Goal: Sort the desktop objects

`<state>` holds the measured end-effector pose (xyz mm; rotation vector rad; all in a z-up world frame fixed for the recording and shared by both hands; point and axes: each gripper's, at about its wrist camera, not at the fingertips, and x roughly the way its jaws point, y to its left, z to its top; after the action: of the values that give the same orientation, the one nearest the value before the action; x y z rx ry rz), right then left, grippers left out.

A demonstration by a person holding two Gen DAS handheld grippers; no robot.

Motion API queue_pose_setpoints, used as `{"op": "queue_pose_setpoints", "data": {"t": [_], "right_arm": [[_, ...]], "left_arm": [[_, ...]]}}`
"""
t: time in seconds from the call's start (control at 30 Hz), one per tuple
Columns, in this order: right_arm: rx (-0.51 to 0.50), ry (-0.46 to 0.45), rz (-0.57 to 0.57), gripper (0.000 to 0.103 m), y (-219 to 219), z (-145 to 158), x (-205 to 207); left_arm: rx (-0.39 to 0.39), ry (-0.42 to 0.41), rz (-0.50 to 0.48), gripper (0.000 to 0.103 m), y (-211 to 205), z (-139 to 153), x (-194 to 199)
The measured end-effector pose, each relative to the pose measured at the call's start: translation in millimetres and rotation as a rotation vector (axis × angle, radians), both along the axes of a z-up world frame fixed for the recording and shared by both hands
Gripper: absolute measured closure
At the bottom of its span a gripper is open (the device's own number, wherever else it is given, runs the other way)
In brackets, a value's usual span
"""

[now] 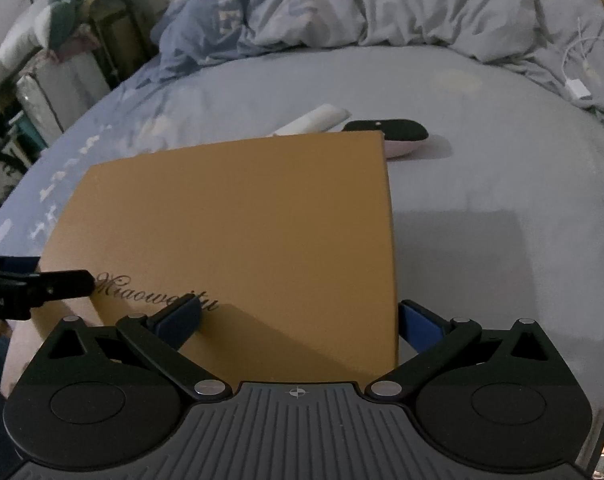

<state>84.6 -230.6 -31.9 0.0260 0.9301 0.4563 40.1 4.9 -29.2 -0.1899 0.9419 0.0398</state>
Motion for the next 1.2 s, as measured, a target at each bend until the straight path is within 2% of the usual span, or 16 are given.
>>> {"op": "queue_pose_setpoints", "data": {"t": [0.37, 0.6, 0.8, 1.2], "right_arm": [[0.016, -0.005, -0.009, 0.0, -2.2, -2.1, 0.2], [0.02, -0.014, -0.057, 0.0, -0.9, 4.8, -5.5], [0.114, -0.085, -0.109, 0.0, -13.7, 31.0, -24.1], [0.115, -0.209, -0.087, 0.0, -29.4, 66.6, -85.6]], "left_arm": [[-0.014, -0.008, 0.003, 0.0, 3.7, -2.0, -0.6], [-0.018, -0.024, 0.014, 0.0, 5.0, 2.4, -5.4], [0.002, -0.11, 0.016, 0.0, 3.9, 25.3, -20.3], [0.04, -0.278, -0.048, 0.0, -18.2, 62.3, -70.0]]}}
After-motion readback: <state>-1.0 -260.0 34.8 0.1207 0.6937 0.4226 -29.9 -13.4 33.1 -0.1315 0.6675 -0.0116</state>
